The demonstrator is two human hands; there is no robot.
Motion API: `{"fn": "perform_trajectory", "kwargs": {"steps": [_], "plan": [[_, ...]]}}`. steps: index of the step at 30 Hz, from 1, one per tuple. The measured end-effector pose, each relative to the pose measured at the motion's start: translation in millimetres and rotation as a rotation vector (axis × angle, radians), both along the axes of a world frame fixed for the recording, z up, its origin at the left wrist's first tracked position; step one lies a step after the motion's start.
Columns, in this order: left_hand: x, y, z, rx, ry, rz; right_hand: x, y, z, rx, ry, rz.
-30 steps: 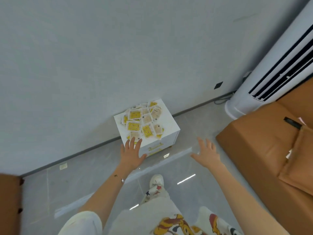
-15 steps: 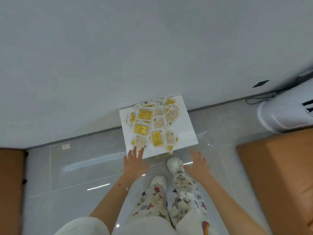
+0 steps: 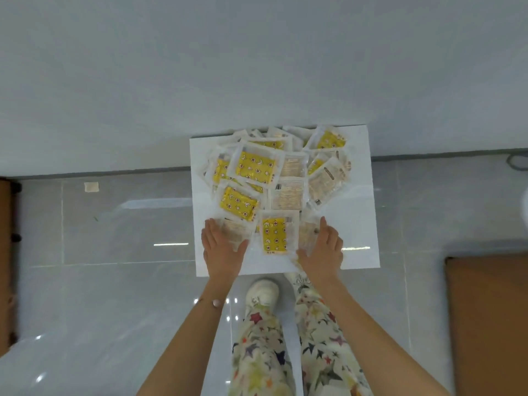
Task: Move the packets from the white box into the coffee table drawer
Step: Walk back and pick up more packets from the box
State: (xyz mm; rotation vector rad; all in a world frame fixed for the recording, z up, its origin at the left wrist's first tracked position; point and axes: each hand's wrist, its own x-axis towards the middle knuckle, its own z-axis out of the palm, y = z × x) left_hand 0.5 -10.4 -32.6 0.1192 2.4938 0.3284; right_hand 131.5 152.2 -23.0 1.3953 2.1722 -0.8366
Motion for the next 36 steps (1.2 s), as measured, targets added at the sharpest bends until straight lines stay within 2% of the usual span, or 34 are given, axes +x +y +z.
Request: {"fn": "perform_trajectory", "kwargs": {"steps": [3, 5, 10, 15, 17, 20, 24, 26, 34, 36], "plan": [[2.9, 10.6, -2.4, -0.037, 0.076, 0.098, -1.9, 5.3, -2.9, -0.01, -0.048, -0.061], [2.2, 11.6, -0.6, -0.068, 0.055, 0.169, -0.9, 13.6, -4.8, -0.055, -0.044, -0.139], [1.2, 2.3, 6.8, -0.106, 0.016, 0.224, 5.3, 28.5, -2.3, -0.245, 0.119, -0.394], [-0.8, -9.1, 13.7, -0.167, -0.171, 0.471, 14.4, 37.5, 3.7, -0.348, 0.163, -0.565], [2.1, -14.4, 12.6, -0.129, -0.209, 0.497, 19.2, 40.7, 4.5, -0.337, 0.209, -0.649], [8.8, -24.4, 12.1, 0.07, -0.293, 0.626, 27.3, 47.0, 11.3, -0.298, 0.28, -0.75], [22.6, -36.7, 30.0, 0.341, -0.496, 0.838, 36.7, 57.1, 33.2, -0.292, 0.335, -0.671], [30.6, -43.8, 47.1, 0.441, -0.533, 0.873, 37.1, 63.3, 49.6, -0.29, 0.36, -0.587], [56.9, -91.6, 114.7, 0.654, -0.433, 0.811, -12.7, 55.9, 162.9, -0.345, 0.478, -0.279], [53.6, -93.7, 164.0, 0.716, -0.368, 0.831, -31.2, 42.9, 190.8, -0.399, 0.516, -0.207]]}}
